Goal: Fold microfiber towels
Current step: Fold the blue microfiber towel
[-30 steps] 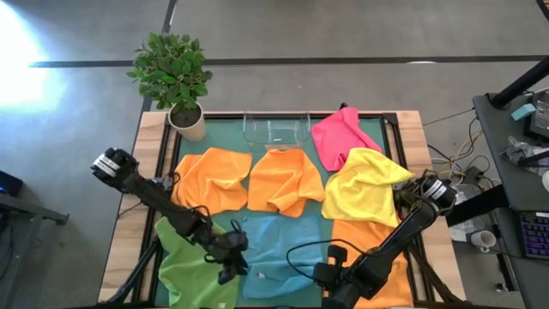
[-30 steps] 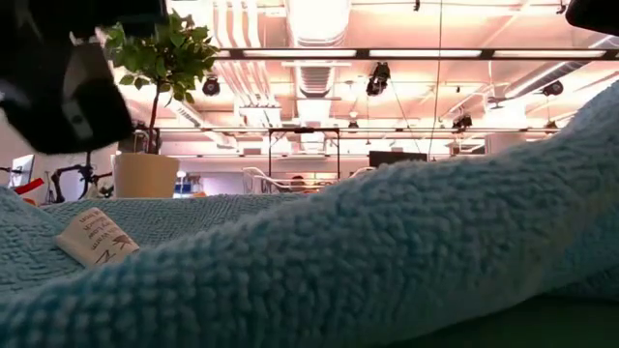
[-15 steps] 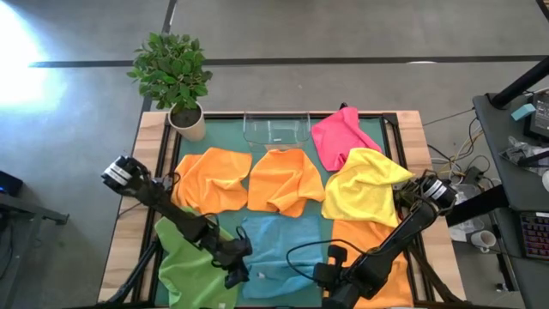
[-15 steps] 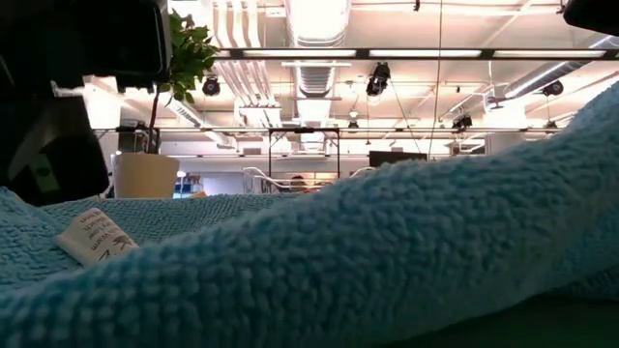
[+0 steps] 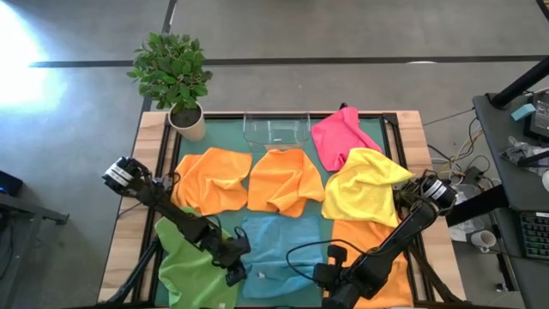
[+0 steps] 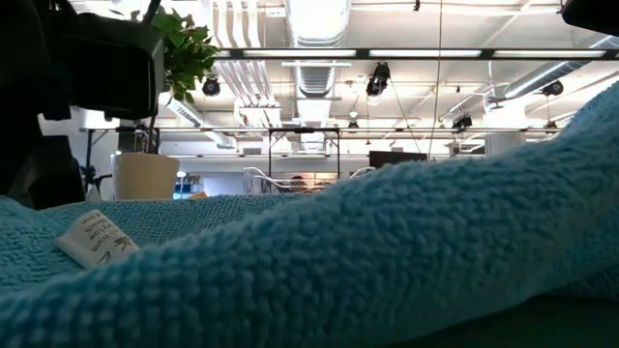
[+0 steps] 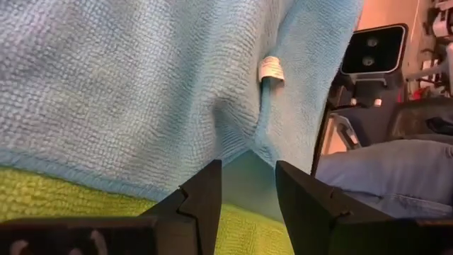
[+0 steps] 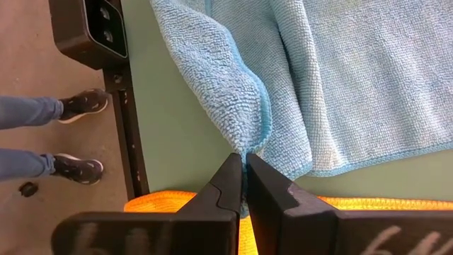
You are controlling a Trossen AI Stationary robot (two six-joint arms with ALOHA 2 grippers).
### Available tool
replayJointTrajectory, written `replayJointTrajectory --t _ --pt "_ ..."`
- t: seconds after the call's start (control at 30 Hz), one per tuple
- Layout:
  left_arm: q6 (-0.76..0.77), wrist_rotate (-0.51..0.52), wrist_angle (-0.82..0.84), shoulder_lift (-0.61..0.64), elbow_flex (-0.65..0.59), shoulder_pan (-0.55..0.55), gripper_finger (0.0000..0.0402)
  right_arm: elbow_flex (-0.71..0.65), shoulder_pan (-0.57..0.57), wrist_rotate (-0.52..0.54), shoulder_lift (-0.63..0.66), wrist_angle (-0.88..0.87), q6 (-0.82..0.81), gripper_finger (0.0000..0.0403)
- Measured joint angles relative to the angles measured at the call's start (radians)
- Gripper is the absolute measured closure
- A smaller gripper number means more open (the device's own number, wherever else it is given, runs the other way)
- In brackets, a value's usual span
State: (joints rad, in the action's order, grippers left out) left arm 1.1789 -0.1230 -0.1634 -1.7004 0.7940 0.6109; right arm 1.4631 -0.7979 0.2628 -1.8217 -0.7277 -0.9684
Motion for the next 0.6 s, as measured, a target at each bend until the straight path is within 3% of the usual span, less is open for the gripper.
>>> replayJointTrajectory --t 0.23,0.6 --pt "-0.014 0.0 -0.078 0.0 0.025 0.0 0.0283 0.0 0.0 0.0 0.0 0.0 0.003 0.0394" --pt "-0.005 0.006 -0.062 -0.053 0.034 0.0 0.0283 -0.002 0.0 0.0 0.0 -0.001 0.0 0.0394"
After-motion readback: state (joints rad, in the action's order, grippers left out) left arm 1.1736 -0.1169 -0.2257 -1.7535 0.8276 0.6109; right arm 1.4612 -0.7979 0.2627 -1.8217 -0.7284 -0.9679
